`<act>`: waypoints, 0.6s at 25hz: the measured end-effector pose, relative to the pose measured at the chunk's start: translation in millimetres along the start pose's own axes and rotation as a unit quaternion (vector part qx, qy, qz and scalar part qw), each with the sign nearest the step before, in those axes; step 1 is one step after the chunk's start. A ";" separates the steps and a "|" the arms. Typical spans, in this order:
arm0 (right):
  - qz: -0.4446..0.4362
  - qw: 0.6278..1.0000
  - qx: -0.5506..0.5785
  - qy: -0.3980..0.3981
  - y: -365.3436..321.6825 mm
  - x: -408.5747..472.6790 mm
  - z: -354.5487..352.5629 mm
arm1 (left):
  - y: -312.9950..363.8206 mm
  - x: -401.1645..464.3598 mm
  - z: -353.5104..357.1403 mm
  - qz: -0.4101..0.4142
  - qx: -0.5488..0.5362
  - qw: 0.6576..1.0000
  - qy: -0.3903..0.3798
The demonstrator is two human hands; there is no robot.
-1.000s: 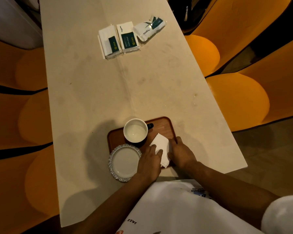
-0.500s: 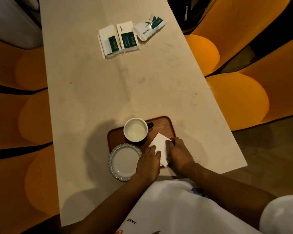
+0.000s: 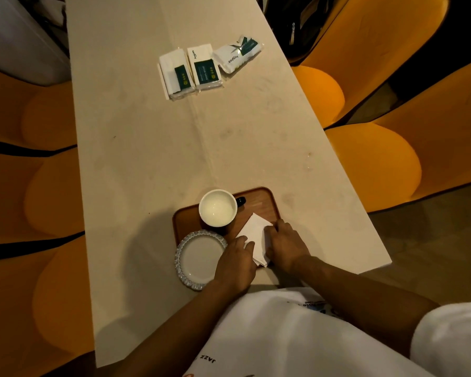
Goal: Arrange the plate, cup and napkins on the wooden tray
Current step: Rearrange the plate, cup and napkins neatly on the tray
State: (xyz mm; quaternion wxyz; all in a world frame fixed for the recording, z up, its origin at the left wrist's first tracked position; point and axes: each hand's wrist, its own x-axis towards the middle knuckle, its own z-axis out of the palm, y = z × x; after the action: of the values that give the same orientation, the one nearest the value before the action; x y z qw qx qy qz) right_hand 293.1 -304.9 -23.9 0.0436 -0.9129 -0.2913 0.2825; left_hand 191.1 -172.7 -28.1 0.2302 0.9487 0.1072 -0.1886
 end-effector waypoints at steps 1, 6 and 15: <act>-0.009 1.000 -0.012 0.005 -1.8 -4.3 0.5 | -4.4 -4.4 -0.5 0.007 -0.002 1.000 0.011; -0.037 0.998 -0.030 0.048 -9.2 -21.1 11.1 | -27.3 -25.1 -4.0 0.010 0.030 0.997 0.071; -0.075 0.994 -0.076 -0.009 -9.4 -26.0 23.0 | -42.1 -58.7 -2.0 -0.160 0.048 0.985 0.037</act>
State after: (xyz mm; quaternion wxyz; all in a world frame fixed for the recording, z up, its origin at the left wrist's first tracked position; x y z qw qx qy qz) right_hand 258.5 -313.5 -28.0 -0.0079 -0.8867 -0.3799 0.2633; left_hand 126.3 -141.9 -19.3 0.1473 0.9355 0.2572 -0.1924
